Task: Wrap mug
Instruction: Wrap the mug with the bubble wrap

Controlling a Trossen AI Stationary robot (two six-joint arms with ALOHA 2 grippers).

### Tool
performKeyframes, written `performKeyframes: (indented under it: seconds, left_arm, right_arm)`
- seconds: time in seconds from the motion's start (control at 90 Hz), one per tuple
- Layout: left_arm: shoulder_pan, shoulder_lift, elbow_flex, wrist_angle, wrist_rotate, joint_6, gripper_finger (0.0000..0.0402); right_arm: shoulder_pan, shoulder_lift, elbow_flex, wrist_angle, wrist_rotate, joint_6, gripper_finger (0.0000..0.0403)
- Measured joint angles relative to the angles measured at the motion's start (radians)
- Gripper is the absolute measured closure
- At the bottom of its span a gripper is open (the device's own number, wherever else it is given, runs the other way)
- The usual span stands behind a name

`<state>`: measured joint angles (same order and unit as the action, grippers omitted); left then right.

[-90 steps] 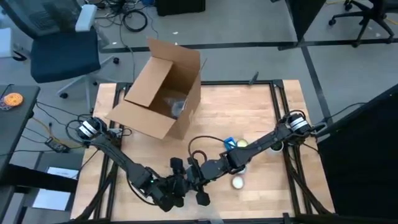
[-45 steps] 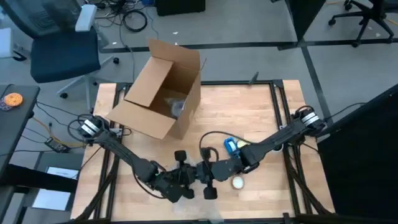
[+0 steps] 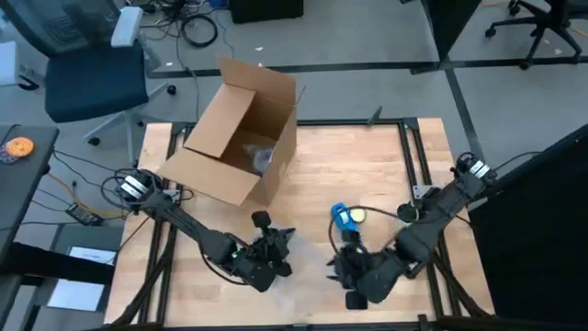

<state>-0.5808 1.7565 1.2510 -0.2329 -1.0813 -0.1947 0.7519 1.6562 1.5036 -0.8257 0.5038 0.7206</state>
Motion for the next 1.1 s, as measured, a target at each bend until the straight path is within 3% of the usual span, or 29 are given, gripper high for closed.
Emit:
performKeyframes:
  seconds: [0.2, 0.356, 0.622, 0.767, 0.944, 1.1]
  left_arm:
    - [-0.002, 0.000, 0.000, -0.005, -0.015, 0.000, 0.0401]
    - [-0.002, 0.000, 0.001, -0.001, -0.016, 0.000, 0.0401]
    - [-0.002, -0.001, 0.001, 0.004, -0.016, 0.000, 0.0401]
    - [-0.002, -0.001, 0.002, 0.004, -0.016, 0.000, 0.0401]
    - [-0.002, -0.001, 0.002, 0.004, -0.015, 0.000, 0.0402]
    - [-0.003, -0.002, 0.002, 0.004, 0.004, 0.000, 0.0402]
  right_arm:
    - [0.095, 0.052, -0.029, -0.212, -0.071, 0.364, 0.0237]
    - [0.133, 0.067, -0.085, -0.231, -0.081, 0.488, 0.0209]
    - [0.086, 0.076, -0.230, -0.014, -0.185, 0.474, 0.0190]
    - [0.065, 0.076, -0.265, 0.120, -0.177, 0.421, 0.0200]
    - [0.033, 0.076, -0.289, 0.141, -0.139, 0.378, 0.0229]
    - [0.013, 0.076, -0.306, 0.147, -0.152, 0.344, 0.0288]
